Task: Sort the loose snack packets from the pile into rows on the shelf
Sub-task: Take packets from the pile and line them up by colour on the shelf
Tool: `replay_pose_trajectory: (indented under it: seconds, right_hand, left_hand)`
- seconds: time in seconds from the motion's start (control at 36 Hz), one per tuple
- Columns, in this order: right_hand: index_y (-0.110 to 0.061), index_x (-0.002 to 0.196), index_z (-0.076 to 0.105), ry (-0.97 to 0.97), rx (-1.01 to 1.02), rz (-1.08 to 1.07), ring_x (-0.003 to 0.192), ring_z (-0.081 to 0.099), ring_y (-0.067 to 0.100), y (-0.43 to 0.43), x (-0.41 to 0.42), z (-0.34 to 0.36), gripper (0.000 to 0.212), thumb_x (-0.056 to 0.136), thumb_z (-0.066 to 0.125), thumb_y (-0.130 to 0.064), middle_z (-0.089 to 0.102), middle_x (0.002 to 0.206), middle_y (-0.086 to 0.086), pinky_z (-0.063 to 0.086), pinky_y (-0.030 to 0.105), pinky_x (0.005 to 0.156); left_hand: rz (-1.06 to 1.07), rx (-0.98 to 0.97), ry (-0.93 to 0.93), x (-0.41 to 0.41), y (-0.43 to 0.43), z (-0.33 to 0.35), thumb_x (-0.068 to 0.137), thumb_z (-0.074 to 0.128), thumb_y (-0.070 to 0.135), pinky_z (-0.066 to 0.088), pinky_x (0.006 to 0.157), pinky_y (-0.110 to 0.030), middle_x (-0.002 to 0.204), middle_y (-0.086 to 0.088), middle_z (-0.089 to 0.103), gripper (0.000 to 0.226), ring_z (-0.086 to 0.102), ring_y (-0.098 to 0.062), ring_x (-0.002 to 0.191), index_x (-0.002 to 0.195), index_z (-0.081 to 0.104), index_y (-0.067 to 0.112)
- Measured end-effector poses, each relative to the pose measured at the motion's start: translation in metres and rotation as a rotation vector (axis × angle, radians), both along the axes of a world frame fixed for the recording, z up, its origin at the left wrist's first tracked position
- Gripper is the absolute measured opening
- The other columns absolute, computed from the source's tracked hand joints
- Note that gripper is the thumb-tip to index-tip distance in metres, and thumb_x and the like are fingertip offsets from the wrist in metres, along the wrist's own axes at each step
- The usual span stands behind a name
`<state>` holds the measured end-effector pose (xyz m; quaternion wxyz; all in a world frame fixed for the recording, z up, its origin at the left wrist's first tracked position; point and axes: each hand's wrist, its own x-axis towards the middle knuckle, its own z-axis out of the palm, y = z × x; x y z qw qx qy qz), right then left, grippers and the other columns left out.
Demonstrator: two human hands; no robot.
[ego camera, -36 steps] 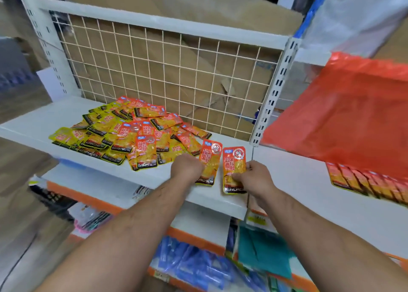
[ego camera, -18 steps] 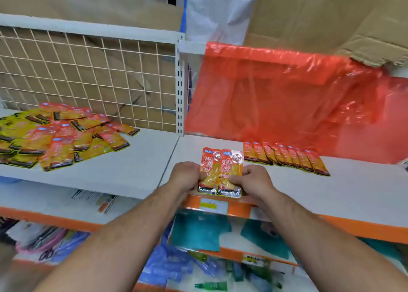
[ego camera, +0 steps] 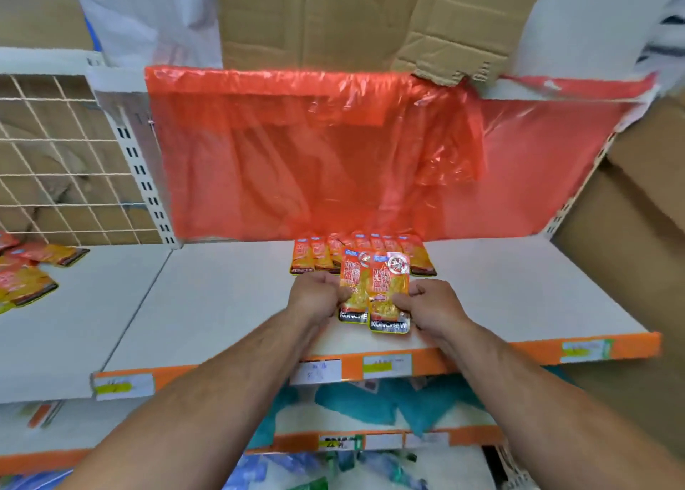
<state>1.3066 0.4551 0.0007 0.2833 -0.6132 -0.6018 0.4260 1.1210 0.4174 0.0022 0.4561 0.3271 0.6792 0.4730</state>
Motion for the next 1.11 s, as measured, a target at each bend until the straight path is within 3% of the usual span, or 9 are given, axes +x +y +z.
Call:
replay_pose_trajectory:
  seconds: [0.14,0.25,0.36,0.47,0.61,0.72,0.81,0.92,1.11]
  right_hand:
    - [-0.015,0.055,0.060,0.033,-0.025,-0.068,0.057,0.055,0.013,0.025,0.021,0.000,0.034,0.085,0.075,-0.011,0.058,0.052,-0.011,0.036,0.025,0.051]
    - [-0.013,0.058,0.051,0.037,-0.031,-0.127,0.044,0.045,0.007,0.047,0.037,0.001,0.035,0.084,0.075,-0.011,0.051,0.047,-0.008,0.029,0.023,0.044]
    - [-0.013,0.061,0.055,0.108,-0.049,-0.199,0.042,0.047,0.007,0.067,0.055,-0.001,0.030,0.085,0.073,-0.011,0.055,0.047,-0.009,0.030,0.024,0.047]
    - [-0.007,0.072,0.062,0.132,-0.083,-0.223,0.041,0.049,0.007,0.085,0.069,-0.006,0.018,0.086,0.072,-0.011,0.061,0.056,-0.003,0.032,0.022,0.046]
    - [-0.013,0.060,0.057,0.103,-0.081,-0.186,0.034,0.047,0.001,0.113,0.088,-0.009,0.031,0.087,0.071,-0.009,0.056,0.043,-0.011,0.031,0.020,0.042]
    - [-0.016,0.061,0.057,0.115,-0.094,-0.137,0.030,0.045,-0.001,0.137,0.107,-0.008,0.032,0.089,0.070,-0.007,0.055,0.040,-0.012,0.030,0.015,0.034]
    - [-0.016,0.062,0.057,0.093,-0.115,-0.070,0.028,0.042,0.001,0.153,0.122,-0.009,0.031,0.089,0.069,-0.007,0.051,0.036,-0.011,0.029,0.017,0.034]
    - [-0.013,0.059,0.052,0.073,-0.135,-0.024,0.029,0.039,0.006,0.178,0.138,-0.012,0.034,0.088,0.071,-0.011,0.046,0.036,-0.010,0.028,0.021,0.041]
    - [-0.008,0.071,0.056,0.076,-0.177,0.091,0.040,0.037,0.014,0.202,0.153,-0.022,0.023,0.087,0.072,-0.012,0.046,0.051,0.003,0.026,0.022,0.043]
  left_hand:
    - [-0.054,-0.013,0.012,0.019,0.049,-0.008,0.082,0.072,-0.004,0.031,0.036,-0.015,0.055,-0.005,0.049,0.033,0.041,-0.013,0.042,0.063,0.051,0.012]
    - [-0.128,-0.023,0.036,0.037,0.085,-0.011,0.081,0.071,-0.005,0.033,0.042,-0.017,0.056,-0.003,0.045,0.040,0.039,-0.014,0.043,0.059,0.044,0.015]
    - [-0.145,-0.037,0.073,0.054,0.116,-0.018,0.079,0.076,0.002,0.040,0.056,-0.027,0.058,-0.005,0.051,0.037,0.047,-0.019,0.054,0.057,0.049,0.016]
    - [-0.130,-0.061,0.088,0.067,0.137,-0.025,0.076,0.078,0.002,0.042,0.055,-0.028,0.057,-0.006,0.054,0.036,0.051,-0.021,0.053,0.056,0.051,0.015]
    - [-0.121,-0.100,0.188,0.087,0.163,-0.031,0.070,0.085,0.010,0.048,0.061,-0.033,0.059,-0.013,0.058,0.040,0.054,-0.021,0.059,0.051,0.050,0.012]
    - [-0.094,-0.130,0.310,0.109,0.179,-0.032,0.069,0.083,0.017,0.059,0.072,-0.035,0.079,-0.013,0.072,0.022,0.071,-0.028,0.078,0.066,0.064,0.007]
    - [-0.120,-0.164,0.498,0.124,0.184,-0.024,0.076,0.078,0.029,0.058,0.076,-0.034,0.087,-0.012,0.074,0.027,0.071,-0.027,0.086,0.083,0.074,0.003]
    - [-0.067,-0.224,0.619,0.137,0.192,-0.022,0.074,0.075,0.023,0.051,0.063,-0.027,0.078,-0.008,0.072,0.016,0.071,-0.024,0.080,0.078,0.074,0.008]
    - [-0.012,-0.238,0.788,0.154,0.193,-0.022,0.081,0.059,0.020,0.051,0.068,-0.032,0.089,-0.017,0.072,0.020,0.068,-0.034,0.085,0.084,0.070,0.004]
